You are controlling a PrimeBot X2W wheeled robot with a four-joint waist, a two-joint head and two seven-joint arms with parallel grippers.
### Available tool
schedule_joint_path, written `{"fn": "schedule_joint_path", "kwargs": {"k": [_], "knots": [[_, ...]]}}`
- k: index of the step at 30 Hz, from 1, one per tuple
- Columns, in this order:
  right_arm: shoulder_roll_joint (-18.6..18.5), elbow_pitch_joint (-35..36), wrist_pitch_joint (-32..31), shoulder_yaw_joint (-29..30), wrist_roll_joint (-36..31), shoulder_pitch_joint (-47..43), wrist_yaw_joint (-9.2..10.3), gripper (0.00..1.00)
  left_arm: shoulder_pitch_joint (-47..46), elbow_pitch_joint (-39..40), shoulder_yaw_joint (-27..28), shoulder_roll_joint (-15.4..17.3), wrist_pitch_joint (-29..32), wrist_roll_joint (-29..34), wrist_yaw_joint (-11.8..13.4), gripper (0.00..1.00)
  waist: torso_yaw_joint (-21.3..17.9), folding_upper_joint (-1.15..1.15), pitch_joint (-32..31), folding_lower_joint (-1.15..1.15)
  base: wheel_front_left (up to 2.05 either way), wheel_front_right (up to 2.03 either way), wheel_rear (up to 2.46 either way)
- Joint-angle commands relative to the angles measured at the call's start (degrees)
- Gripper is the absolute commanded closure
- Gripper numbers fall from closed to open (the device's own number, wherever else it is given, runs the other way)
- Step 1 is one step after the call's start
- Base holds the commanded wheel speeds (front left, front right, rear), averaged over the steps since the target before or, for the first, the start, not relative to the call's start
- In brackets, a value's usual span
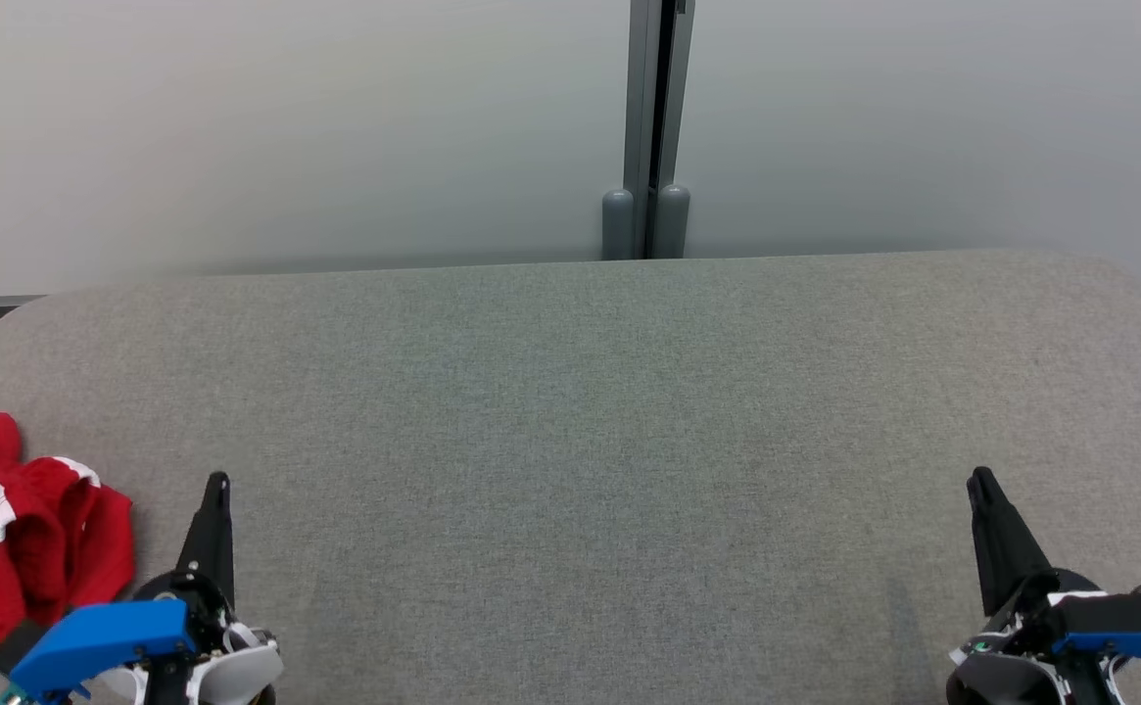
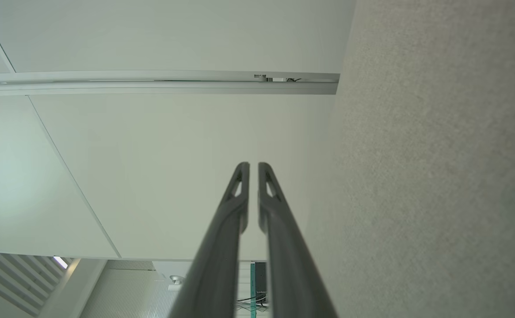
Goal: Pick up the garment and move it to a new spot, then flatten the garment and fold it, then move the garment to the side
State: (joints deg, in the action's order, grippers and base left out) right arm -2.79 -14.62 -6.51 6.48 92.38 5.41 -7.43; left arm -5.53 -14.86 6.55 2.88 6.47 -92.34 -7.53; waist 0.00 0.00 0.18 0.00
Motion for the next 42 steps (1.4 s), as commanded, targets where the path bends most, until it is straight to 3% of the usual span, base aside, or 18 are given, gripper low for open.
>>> {"fn": "schedule_joint_path", "kwargs": {"k": [1,9,16,28,42], "knots": [[0.0,-0.1,0.0,0.0,0.0,-0.1,0.02,0.00,0.1,-0.1,0.0,0.0,0.0,0.0,0.0,0.00,0.0,0.00,0.0,0.00,0.00,0.00,0.00],[0.1,-0.8,1.7,-1.3,-1.7,-0.7,0.04,0.00,0.9,-1.4,-0.5,0.7,-1.6,1.3,0.0,0.00,0.0,0.00,0.1,0.00,0.00,0.00,0.00],[-0.1,-0.4,3.7,-2.1,-6.4,0.2,0.03,0.00,0.1,-1.8,-1.0,1.8,-3.7,6.2,0.0,0.00,0.0,0.00,0.3,0.00,0.00,0.00,0.00],[-0.2,-0.3,6.7,-4.0,-17.8,1.4,0.01,0.00,-0.6,-2.1,-1.9,3.0,-6.7,17.5,0.0,0.00,-0.2,0.00,0.5,0.00,0.00,0.00,0.00],[0.0,-1.0,9.9,-4.0,-36.1,2.3,-0.02,0.00,-1.0,-3.1,-7.8,6.5,-9.9,32.5,0.0,0.00,-0.4,0.00,0.7,0.00,0.00,0.00,0.00]]}}
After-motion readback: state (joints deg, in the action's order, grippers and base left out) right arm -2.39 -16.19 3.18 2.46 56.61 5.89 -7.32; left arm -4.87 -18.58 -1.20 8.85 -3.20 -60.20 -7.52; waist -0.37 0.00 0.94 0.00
